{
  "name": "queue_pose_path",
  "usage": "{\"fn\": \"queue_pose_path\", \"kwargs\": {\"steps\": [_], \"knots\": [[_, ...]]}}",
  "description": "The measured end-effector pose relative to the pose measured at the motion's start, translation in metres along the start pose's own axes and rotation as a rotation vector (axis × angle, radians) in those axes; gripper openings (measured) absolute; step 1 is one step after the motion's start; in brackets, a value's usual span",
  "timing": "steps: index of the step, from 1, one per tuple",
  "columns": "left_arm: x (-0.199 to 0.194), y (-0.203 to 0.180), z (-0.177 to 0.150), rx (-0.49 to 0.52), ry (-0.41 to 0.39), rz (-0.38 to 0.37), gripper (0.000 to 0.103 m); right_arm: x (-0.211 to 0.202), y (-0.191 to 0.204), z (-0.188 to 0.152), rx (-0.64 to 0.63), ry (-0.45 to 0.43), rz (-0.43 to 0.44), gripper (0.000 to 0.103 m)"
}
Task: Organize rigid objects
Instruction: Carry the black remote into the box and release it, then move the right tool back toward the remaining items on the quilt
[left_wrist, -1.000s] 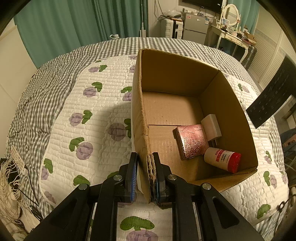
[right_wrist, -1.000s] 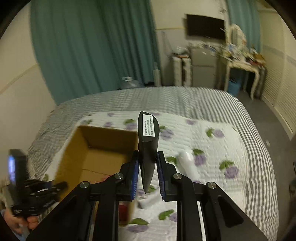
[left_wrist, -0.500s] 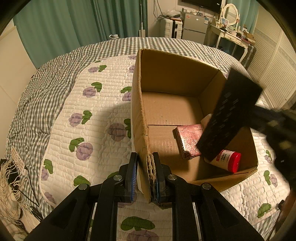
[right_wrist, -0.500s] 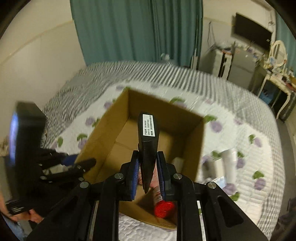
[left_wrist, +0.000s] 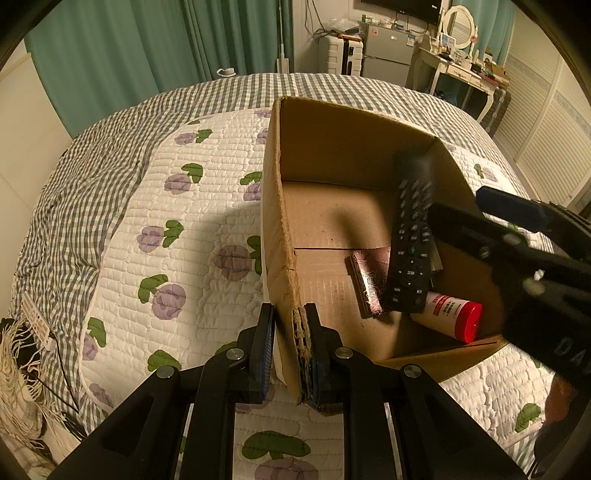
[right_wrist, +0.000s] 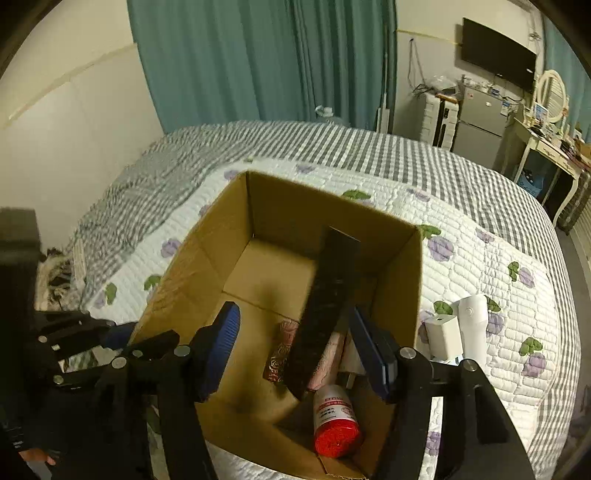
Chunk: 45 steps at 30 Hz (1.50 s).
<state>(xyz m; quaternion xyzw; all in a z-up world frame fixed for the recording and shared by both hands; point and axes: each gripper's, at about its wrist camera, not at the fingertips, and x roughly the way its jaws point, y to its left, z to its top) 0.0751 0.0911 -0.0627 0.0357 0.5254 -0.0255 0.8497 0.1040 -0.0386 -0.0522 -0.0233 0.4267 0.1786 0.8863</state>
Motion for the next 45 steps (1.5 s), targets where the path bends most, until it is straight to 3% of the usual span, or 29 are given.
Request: {"fn": "queue_pose_path", "kwargs": {"steps": [11,21,28,31,36,45], "knots": [[-0.001,-0.001,-0.003,0.005,-0.001,0.001,0.016,-0.029,-0.034,-0.001,0.057,-0.056,-0.066,0.062],[-0.006,-0.001,-0.005,0.008,-0.010,0.005,0.016,-0.045,-0.104,-0.018,0.147,-0.046,-0.207,0.062],[-0.009,-0.003,-0.004,0.012,-0.013,0.020,0.016,-0.037,-0.139,-0.044,0.210,0.004,-0.257,0.063],[-0.009,-0.004,-0.003,0.012,-0.013,0.025,0.016,-0.029,-0.148,-0.056,0.236,0.034,-0.266,0.072],[-0.010,-0.004,-0.003,0.013,-0.013,0.030,0.016,-0.008,-0.158,-0.071,0.280,0.086,-0.275,0.076],[-0.010,-0.004,-0.003,0.014,-0.013,0.032,0.016,0.039,-0.159,-0.083,0.360,0.209,-0.214,0.076]]}}
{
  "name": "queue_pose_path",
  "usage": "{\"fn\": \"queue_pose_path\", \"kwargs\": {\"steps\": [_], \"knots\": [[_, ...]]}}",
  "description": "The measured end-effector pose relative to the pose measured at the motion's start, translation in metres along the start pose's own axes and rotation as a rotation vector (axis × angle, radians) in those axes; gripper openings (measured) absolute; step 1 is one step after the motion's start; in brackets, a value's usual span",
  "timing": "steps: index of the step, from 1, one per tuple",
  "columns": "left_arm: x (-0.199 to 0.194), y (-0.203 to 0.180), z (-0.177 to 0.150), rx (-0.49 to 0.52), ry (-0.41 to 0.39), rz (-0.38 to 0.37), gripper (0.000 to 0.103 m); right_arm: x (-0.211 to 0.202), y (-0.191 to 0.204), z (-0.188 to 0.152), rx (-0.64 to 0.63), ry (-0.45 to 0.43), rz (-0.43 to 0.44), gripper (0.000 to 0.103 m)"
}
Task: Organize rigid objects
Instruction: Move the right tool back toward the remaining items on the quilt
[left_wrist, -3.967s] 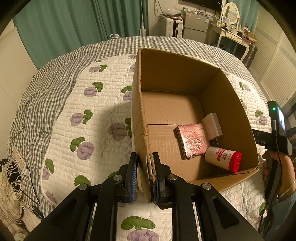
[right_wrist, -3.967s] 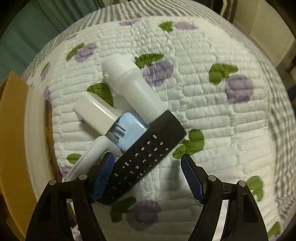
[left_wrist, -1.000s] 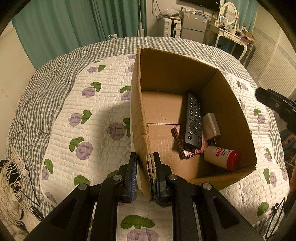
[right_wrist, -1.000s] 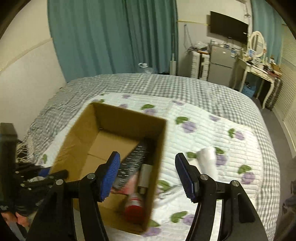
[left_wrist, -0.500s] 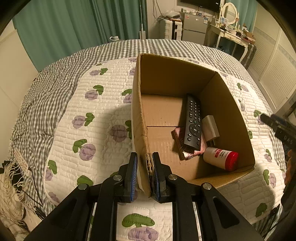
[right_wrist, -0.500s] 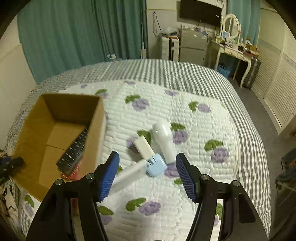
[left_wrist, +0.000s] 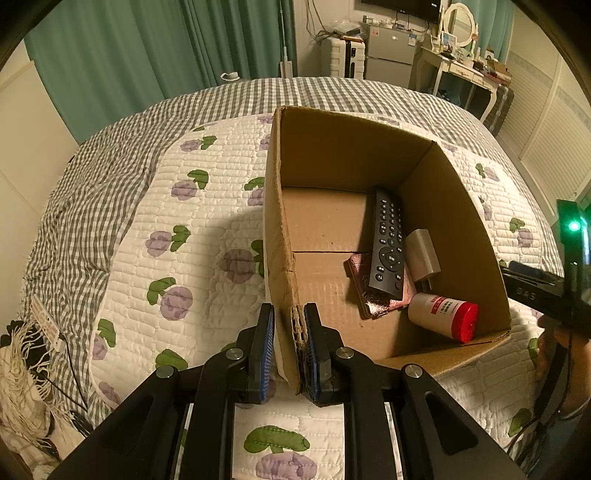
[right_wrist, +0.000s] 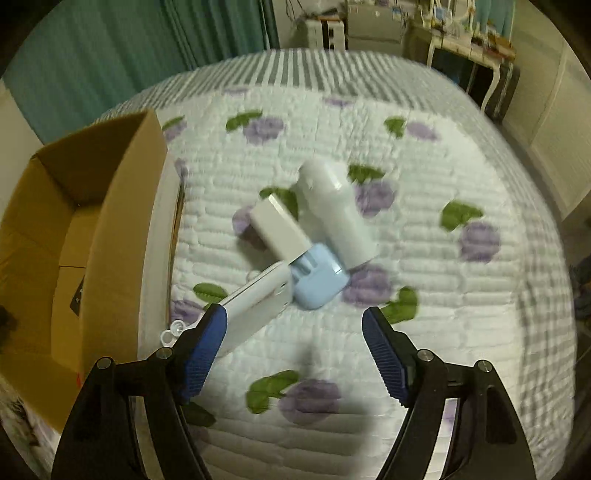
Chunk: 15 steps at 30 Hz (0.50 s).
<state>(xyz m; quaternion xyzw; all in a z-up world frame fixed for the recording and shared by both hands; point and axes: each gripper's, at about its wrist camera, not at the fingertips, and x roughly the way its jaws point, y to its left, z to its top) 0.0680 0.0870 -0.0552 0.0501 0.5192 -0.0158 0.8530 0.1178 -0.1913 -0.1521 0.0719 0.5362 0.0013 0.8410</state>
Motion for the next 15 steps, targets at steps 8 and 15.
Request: {"fn": "queue_pose_path", "kwargs": {"steps": [8,15], "knots": [[0.002,0.001,-0.001,0.003,0.003,-0.005,0.016,0.019,-0.005,0.004,0.149,0.080,0.082,0.076],[0.004,0.002,-0.002,0.004,0.005,-0.013,0.016,0.022,-0.014,-0.004,0.210,0.125,0.108,0.075]]}}
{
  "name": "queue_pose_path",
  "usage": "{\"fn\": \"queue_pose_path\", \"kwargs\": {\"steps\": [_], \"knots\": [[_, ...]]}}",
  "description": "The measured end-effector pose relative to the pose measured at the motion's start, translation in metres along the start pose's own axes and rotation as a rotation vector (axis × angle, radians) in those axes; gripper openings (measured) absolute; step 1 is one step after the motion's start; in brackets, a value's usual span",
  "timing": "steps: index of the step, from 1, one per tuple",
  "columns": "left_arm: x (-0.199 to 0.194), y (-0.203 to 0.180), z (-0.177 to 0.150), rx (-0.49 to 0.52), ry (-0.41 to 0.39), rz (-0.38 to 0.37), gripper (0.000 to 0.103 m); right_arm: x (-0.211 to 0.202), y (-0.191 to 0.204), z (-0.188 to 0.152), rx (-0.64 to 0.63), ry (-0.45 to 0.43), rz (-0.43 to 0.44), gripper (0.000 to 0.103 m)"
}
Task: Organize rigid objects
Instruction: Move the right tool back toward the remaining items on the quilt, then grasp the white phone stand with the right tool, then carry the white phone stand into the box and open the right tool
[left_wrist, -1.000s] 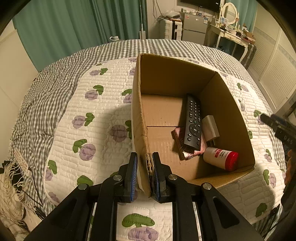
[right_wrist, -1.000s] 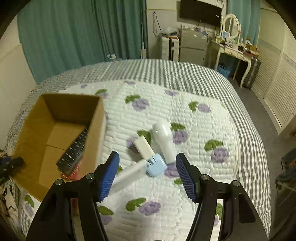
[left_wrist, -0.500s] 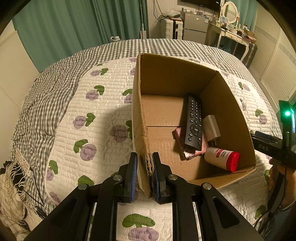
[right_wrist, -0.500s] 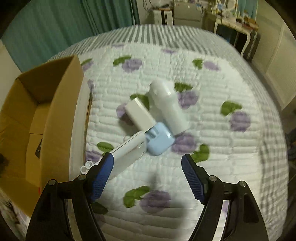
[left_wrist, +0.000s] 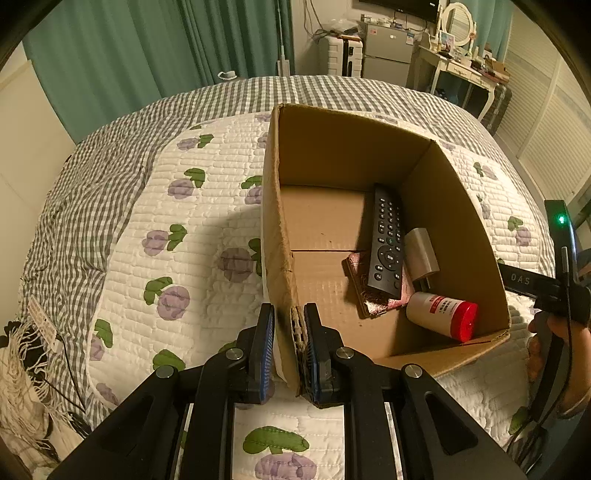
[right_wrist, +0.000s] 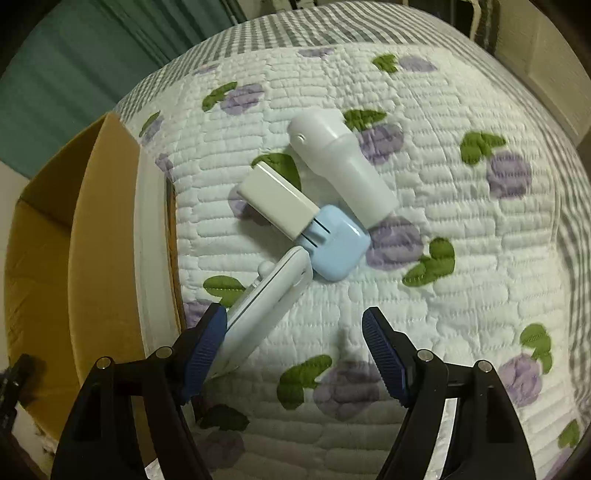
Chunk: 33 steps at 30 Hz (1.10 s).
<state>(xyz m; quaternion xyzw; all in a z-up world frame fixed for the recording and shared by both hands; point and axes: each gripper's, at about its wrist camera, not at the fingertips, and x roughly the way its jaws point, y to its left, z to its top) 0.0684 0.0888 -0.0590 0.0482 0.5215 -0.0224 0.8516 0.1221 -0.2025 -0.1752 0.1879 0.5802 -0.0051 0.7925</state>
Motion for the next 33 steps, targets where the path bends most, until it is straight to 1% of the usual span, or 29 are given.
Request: {"fn": "queue_pose_path", "kwargs": {"steps": [3,5,7,8,9,10,11,12,14,16,19,22,25,29,30,32,33], "knots": [[0.001,-0.002,0.000,0.002,0.000,0.005,0.016,0.008,-0.007,0.003,0.074,0.031,0.074,0.075],[0.002,-0.001,0.000,0.000,0.001,0.005,0.016,0.020,-0.010,0.006,0.126,0.071,0.089,0.076],[0.003,0.001,0.000,-0.007,0.006,-0.001,0.016,0.038,-0.013,0.006,0.208,0.130,0.170,0.069],[0.003,0.002,0.000,-0.010,0.009,-0.010,0.016,0.045,-0.015,0.005,0.233,0.144,0.188,0.069],[0.003,0.002,0.000,-0.009,0.009,-0.010,0.016,0.048,-0.015,0.004,0.226,0.144,0.173,0.063],[0.003,0.001,0.000,-0.003,0.007,-0.006,0.016,0.049,-0.012,0.003,0.203,0.137,0.147,0.052],[0.003,0.001,0.000,-0.002,0.007,-0.005,0.016,0.048,-0.010,0.001,0.184,0.132,0.125,0.049],[0.003,0.000,0.000,-0.003,0.007,-0.005,0.016,0.047,-0.008,0.000,0.170,0.123,0.121,0.041],[0.003,0.000,0.000,-0.003,0.006,-0.008,0.016,0.042,-0.005,-0.002,0.146,0.098,0.145,0.038],[0.003,0.001,0.000,-0.006,0.006,-0.013,0.016,0.034,-0.002,-0.003,0.116,0.066,0.149,0.035],[0.003,0.002,-0.001,-0.006,0.006,-0.016,0.016,0.021,0.005,-0.006,0.055,0.006,0.126,0.031],[0.003,0.002,0.000,-0.007,0.005,-0.014,0.016,-0.001,0.012,-0.009,-0.008,-0.069,0.098,0.026],[0.003,0.002,0.000,-0.007,0.006,-0.014,0.016,-0.032,0.018,-0.010,-0.082,-0.158,0.048,0.026],[0.002,0.002,0.000,-0.013,0.003,-0.017,0.016,-0.079,0.021,-0.009,-0.138,-0.257,0.042,0.026],[0.002,0.002,0.000,-0.013,0.003,-0.017,0.016,-0.090,0.028,-0.009,-0.151,-0.279,0.040,0.026],[0.002,0.002,0.000,-0.012,0.003,-0.017,0.016,-0.111,0.036,0.002,-0.190,-0.328,0.031,0.026],[0.002,0.002,0.000,-0.012,0.004,-0.016,0.016,-0.120,0.039,0.001,-0.207,-0.343,0.029,0.026]]}}
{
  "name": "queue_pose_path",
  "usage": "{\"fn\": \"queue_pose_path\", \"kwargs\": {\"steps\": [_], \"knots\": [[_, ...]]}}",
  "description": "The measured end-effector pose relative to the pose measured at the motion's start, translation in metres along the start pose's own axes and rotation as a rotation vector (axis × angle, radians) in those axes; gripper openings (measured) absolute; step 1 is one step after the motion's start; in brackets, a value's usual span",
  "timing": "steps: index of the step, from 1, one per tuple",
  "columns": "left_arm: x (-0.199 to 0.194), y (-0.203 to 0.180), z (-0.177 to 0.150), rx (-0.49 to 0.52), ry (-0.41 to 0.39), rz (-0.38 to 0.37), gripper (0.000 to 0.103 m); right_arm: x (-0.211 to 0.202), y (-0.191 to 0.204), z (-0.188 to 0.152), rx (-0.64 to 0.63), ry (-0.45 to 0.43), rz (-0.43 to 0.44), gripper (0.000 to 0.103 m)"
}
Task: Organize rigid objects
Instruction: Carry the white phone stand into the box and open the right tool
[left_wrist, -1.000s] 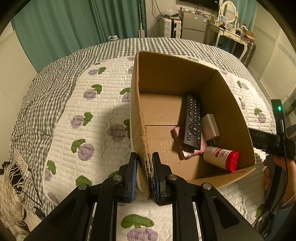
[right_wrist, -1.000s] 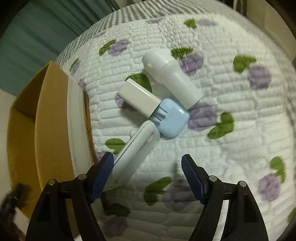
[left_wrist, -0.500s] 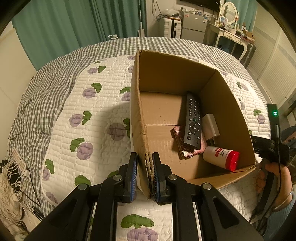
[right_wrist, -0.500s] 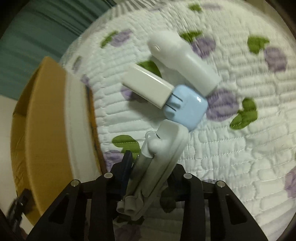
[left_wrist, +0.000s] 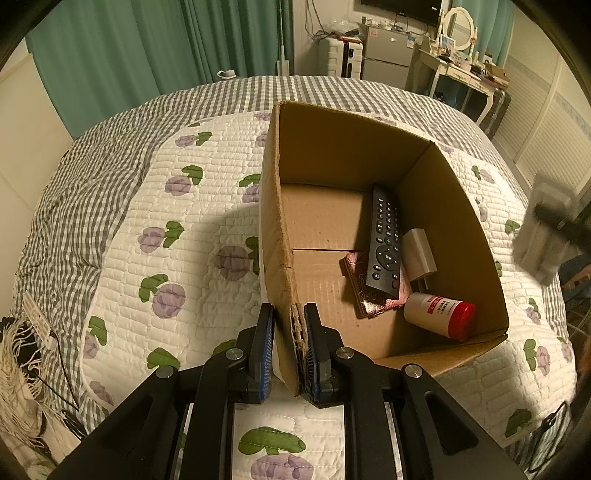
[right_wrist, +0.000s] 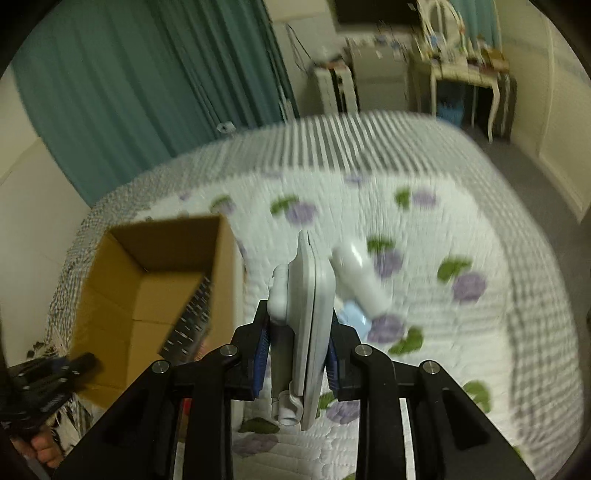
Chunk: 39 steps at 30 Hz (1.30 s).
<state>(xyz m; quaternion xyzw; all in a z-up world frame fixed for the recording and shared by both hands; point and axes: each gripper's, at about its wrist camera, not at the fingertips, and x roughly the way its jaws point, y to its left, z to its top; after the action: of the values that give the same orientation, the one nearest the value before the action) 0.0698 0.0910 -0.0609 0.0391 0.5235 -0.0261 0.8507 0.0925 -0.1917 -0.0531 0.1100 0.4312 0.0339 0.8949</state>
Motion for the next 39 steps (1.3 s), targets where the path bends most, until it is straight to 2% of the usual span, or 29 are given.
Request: {"fn": "queue_pose_path", "kwargs": {"steps": [5,8,13,18,26,32,39], "knots": [[0.000,0.000,0.000,-0.001,0.000,-0.001,0.016,-0.038,0.039,0.020,-0.123,-0.070,0.016,0.026],[0.000,0.000,0.000,0.000,0.000,0.000,0.016,-0.040,0.071,0.020,-0.209,-0.080,0.029,0.026],[0.000,0.000,0.000,0.002,0.000,0.000,0.016,-0.018,0.112,0.011,-0.295,-0.023,0.086,0.025],[0.000,0.000,0.000,0.001,0.001,-0.001,0.016,0.012,0.137,-0.008,-0.352,0.050,0.126,0.025],[-0.001,-0.002,0.001,0.007,0.001,-0.006,0.016,0.048,0.158,-0.031,-0.403,0.143,0.119,0.025],[-0.001,-0.002,0.001,0.007,0.001,-0.007,0.016,0.061,0.164,-0.037,-0.415,0.176,0.121,0.026],[-0.003,-0.002,0.002,0.008,0.002,-0.007,0.016,0.047,0.165,-0.024,-0.377,0.117,0.144,0.029]]}}
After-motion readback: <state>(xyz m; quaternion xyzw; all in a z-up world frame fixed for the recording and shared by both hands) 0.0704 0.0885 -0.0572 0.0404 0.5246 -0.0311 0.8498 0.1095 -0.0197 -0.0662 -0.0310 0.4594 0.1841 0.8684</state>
